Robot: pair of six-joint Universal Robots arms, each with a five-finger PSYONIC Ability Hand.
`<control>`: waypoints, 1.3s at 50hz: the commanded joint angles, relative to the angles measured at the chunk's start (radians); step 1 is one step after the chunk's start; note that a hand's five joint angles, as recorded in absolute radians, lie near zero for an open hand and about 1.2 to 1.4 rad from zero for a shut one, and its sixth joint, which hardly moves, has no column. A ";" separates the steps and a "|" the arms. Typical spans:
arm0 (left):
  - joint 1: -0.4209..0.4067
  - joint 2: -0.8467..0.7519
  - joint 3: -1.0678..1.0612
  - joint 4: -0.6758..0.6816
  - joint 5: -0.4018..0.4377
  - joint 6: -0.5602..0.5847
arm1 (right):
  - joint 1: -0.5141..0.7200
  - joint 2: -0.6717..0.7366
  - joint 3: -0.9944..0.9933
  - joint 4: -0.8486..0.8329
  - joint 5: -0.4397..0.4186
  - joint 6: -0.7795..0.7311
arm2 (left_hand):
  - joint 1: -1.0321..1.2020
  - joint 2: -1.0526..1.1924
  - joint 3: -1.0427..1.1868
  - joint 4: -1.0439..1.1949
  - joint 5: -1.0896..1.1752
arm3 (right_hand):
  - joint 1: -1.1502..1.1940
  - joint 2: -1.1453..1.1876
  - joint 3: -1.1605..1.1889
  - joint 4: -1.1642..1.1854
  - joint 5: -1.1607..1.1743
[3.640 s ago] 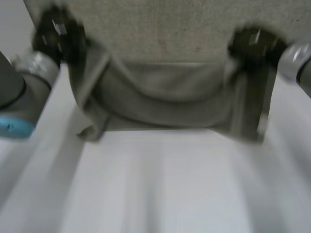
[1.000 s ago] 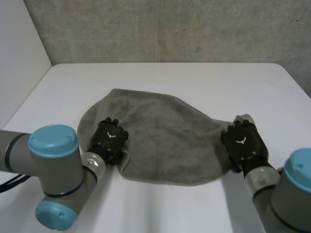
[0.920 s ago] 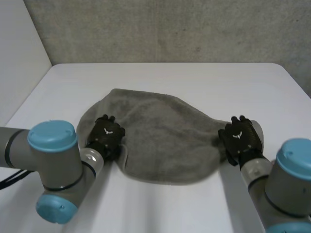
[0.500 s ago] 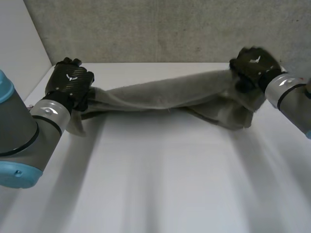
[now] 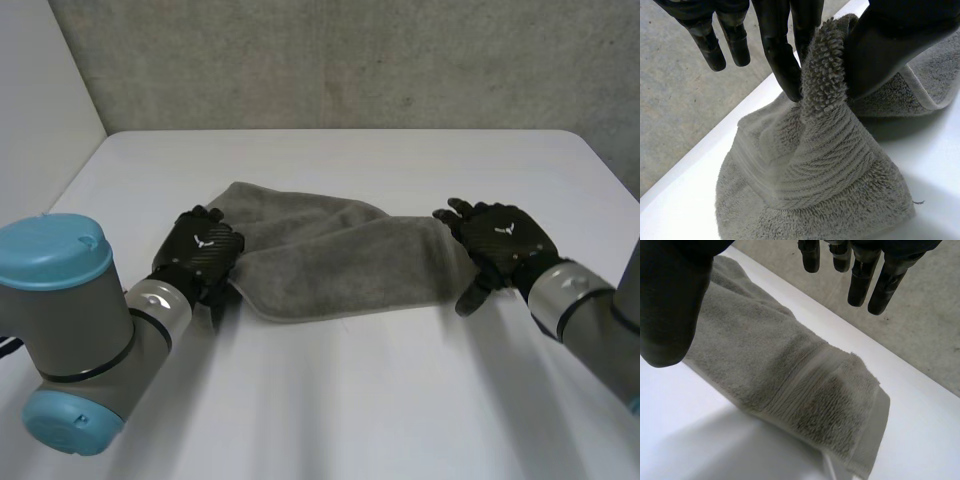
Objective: Fold the towel.
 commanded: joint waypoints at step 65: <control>0.048 0.172 -0.038 -0.110 0.013 -0.138 | -0.107 0.300 0.074 -0.581 -0.076 -0.402 | 0.085 0.053 -0.042 -0.051 0.052 | 0.357 0.370 -0.033 -0.058 0.222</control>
